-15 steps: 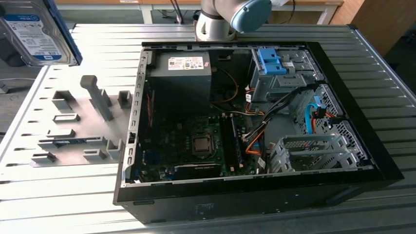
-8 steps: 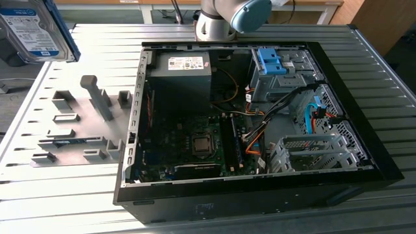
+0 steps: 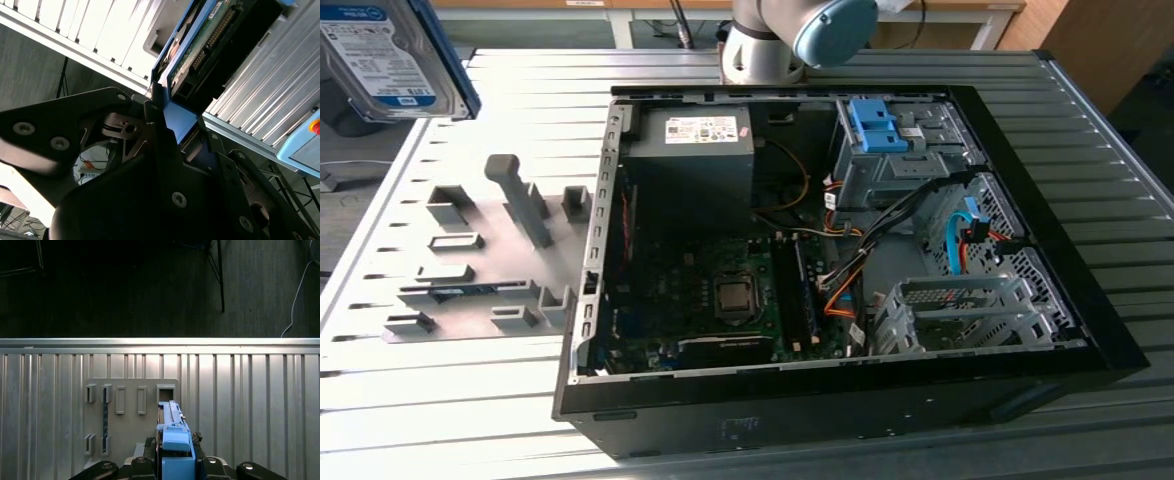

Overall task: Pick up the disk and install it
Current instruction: 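Pick up the disk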

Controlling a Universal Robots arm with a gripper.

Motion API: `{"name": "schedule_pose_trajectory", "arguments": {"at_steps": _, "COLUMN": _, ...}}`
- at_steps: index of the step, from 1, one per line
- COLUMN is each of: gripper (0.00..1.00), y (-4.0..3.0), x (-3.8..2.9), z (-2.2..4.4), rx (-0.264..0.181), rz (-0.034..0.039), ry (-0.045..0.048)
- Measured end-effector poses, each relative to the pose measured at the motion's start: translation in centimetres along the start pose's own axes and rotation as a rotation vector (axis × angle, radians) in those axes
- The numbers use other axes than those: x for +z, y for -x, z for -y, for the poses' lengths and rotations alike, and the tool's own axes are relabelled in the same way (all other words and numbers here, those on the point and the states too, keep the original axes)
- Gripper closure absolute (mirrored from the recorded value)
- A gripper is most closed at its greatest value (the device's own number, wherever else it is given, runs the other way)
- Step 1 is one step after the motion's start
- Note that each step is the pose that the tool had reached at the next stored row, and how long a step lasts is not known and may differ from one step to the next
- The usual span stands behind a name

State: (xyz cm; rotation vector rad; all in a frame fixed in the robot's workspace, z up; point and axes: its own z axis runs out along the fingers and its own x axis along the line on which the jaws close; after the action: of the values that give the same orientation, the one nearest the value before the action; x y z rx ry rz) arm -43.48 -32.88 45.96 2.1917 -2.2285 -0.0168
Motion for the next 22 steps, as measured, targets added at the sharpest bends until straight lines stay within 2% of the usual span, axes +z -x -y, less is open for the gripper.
{"name": "schedule_pose_trajectory", "arguments": {"at_steps": 4, "gripper": 0.64, "y": 0.00, "x": -0.42, "z": -0.01, "rx": 0.000, "rz": 0.0000, "ry": 0.0000}}
{"name": "schedule_pose_trajectory", "arguments": {"at_steps": 22, "gripper": 0.64, "y": 0.00, "x": -0.58, "z": -0.01, "rx": 0.000, "rz": 0.0000, "ry": -0.0001}}
